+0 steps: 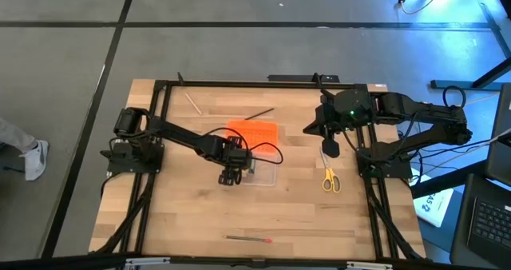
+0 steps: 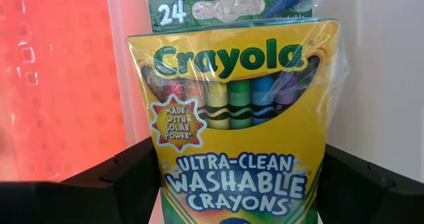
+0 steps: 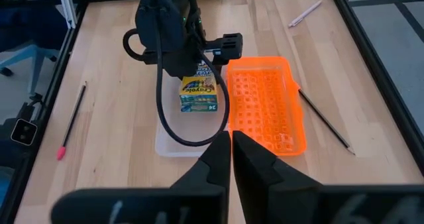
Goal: Pack school essentials
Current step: Put the crayon box into the supply box, then put the yellow scissors into the supply box
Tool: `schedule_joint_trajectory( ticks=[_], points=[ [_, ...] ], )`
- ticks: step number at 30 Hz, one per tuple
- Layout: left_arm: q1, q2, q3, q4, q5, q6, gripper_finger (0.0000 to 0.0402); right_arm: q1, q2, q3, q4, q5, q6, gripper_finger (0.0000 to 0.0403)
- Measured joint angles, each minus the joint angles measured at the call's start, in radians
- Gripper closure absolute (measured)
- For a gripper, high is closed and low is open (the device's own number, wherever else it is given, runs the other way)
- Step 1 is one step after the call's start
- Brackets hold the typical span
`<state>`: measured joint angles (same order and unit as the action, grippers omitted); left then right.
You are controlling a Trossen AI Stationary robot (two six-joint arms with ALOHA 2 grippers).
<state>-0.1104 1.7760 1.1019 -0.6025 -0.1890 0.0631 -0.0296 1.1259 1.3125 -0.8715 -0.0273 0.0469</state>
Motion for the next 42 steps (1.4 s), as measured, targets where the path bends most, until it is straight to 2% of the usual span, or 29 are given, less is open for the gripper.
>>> schedule_joint_trajectory(
  ticks=[10, 21, 25, 31, 42],
  points=[
    [0.000, 0.003, 0.000, 0.002, 0.019, -0.001, 0.0083, 0.000, 0.000, 0.000, 0.000, 0.000, 0.000, 0.0382],
    [0.000, 0.012, -0.001, 0.015, 0.019, -0.011, 0.0008, 0.000, 0.000, 0.000, 0.000, 0.000, -0.001, 0.0382],
    [-0.001, 0.007, 0.013, -0.006, 0.019, -0.035, 0.0006, 0.000, 0.000, 0.000, 0.000, 0.000, 0.000, 0.0382],
    [-0.002, -0.012, 0.077, -0.068, 0.015, -0.049, 0.0003, 0.000, 0.000, 0.000, 0.000, 0.000, -0.001, 0.0382],
    [-0.044, -0.084, 0.242, -0.285, -0.005, -0.237, 0.0007, 0.000, 0.000, 0.000, 0.013, 0.000, -0.001, 0.0382]
  ],
)
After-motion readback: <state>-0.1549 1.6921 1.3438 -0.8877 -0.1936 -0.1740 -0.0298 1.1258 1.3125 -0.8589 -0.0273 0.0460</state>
